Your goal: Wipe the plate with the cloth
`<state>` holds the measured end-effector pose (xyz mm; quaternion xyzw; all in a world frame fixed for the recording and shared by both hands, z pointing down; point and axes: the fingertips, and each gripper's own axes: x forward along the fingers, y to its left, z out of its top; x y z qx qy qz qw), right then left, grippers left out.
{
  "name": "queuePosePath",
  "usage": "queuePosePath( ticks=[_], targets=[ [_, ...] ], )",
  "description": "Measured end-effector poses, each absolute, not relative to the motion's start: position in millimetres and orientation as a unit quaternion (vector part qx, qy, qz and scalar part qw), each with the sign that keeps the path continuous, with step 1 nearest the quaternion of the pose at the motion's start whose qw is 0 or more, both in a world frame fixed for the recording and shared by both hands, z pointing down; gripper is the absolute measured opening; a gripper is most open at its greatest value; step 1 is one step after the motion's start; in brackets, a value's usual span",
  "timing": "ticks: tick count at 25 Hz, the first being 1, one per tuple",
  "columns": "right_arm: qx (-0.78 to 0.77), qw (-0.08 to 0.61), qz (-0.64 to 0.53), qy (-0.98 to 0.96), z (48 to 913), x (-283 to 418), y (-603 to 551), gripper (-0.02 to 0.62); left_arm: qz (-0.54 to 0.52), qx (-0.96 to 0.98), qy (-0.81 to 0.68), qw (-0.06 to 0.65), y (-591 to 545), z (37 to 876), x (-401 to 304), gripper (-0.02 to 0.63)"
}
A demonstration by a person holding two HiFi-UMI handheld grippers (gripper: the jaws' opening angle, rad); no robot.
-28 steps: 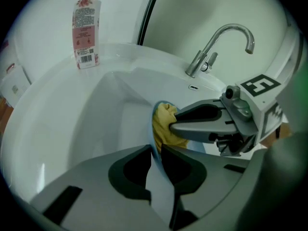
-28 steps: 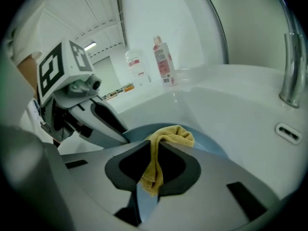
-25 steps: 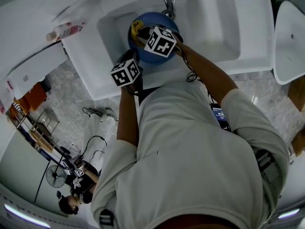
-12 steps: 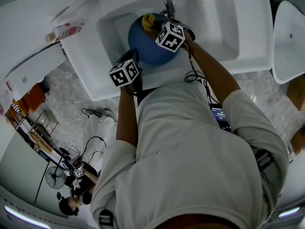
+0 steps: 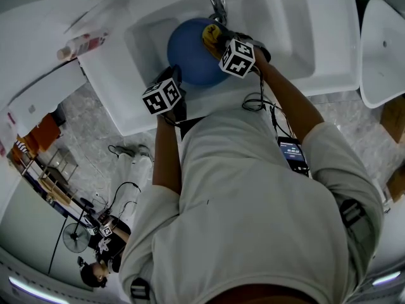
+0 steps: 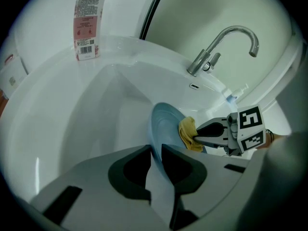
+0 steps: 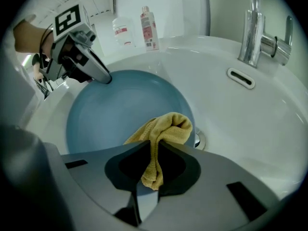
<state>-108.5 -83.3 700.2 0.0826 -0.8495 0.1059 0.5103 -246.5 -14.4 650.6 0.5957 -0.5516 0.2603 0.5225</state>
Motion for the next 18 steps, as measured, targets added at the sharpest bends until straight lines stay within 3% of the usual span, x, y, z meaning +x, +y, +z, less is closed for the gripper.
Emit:
queuePosePath(
  ticks=[9, 18],
  targets=[
    [0.03, 0.503, 0.129, -0.854, 688.8, -114.0, -41.3, 0.048, 0.266, 0.593, -0.553, 0.521, -13.8, 653.7, -248.0, 0.083],
    [-0.068, 0.461, 0.122, -0.876, 659.4, -164.4, 5.3, 0.048, 0.268, 0.593, -0.555, 0.518, -12.8, 654.9, -248.8, 0.083]
  ],
)
